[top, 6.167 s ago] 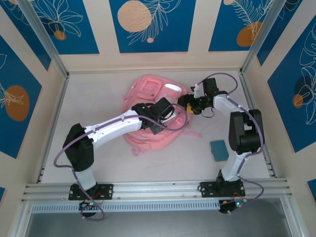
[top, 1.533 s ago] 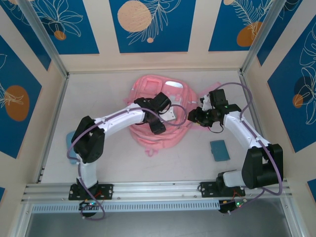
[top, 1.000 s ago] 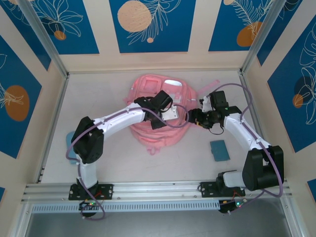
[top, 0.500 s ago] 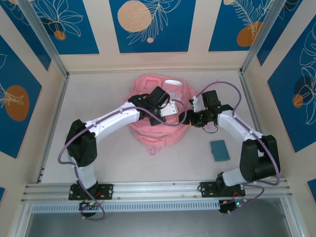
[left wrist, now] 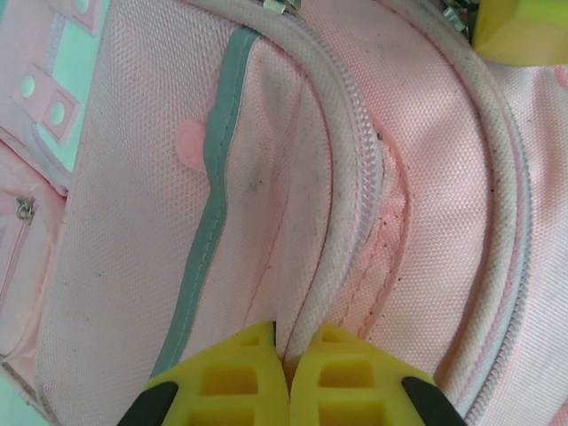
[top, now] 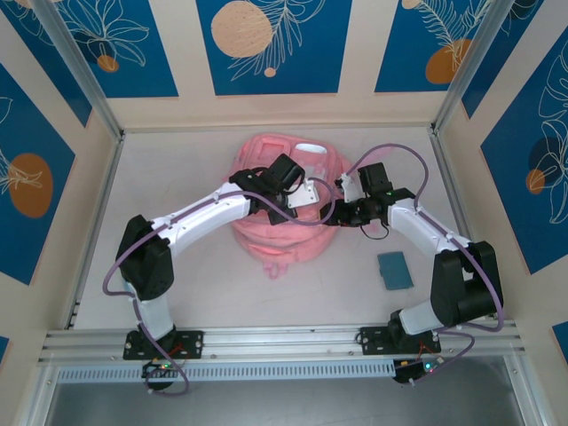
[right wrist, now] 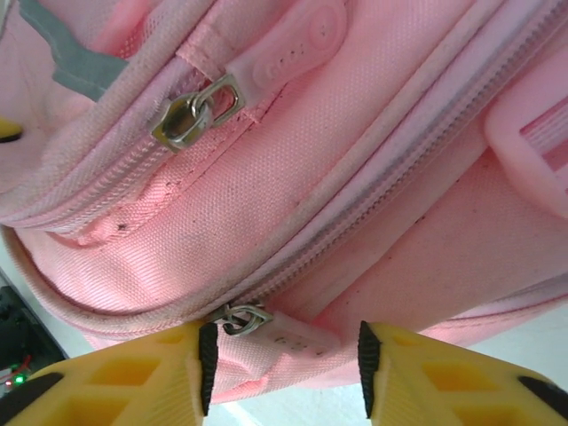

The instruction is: Pack the student bag

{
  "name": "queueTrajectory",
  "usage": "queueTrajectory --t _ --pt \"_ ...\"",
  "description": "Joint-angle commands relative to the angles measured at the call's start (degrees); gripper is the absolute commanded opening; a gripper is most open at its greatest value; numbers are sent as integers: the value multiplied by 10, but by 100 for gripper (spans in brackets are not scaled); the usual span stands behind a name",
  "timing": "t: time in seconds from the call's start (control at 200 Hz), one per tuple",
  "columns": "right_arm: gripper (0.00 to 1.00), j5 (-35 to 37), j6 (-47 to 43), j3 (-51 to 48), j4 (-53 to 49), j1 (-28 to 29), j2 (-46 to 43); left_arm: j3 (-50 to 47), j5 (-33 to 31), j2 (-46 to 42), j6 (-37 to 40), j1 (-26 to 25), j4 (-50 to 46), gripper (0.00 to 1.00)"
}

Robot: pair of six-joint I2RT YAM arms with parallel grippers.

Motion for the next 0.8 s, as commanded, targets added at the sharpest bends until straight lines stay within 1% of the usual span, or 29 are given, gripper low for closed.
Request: queueTrajectory --t 0.0,0.135,0.21,0.355,0.425,0.56,0.685,0.745,0.795 --pt "52 -36 -25 -16 38 11 2 32 -3 -33 -8 6 22 0" --pt "54 -98 -35 -40 80 20 -2 30 -6 -38 -10 14 27 0" --pt "53 -106 -43 -46 90 32 -4 29 -7 -39 -11 16 29 0" --pt "41 -72 -45 -57 101 49 -25 29 -16 -38 -11 17 30 0" --pt "32 -37 -44 -61 102 51 -39 29 -16 -39 -11 17 29 0" --pt "24 11 -35 -71 104 51 -71 27 -17 -39 -12 17 28 0" --pt "16 29 -32 -78 103 53 -86 28 -17 -41 -13 17 28 0" --pt "17 38 -31 -79 97 53 -85 28 -14 -40 -12 17 26 0" --pt "22 43 -30 -77 94 53 -82 28 -12 -41 -11 17 23 0"
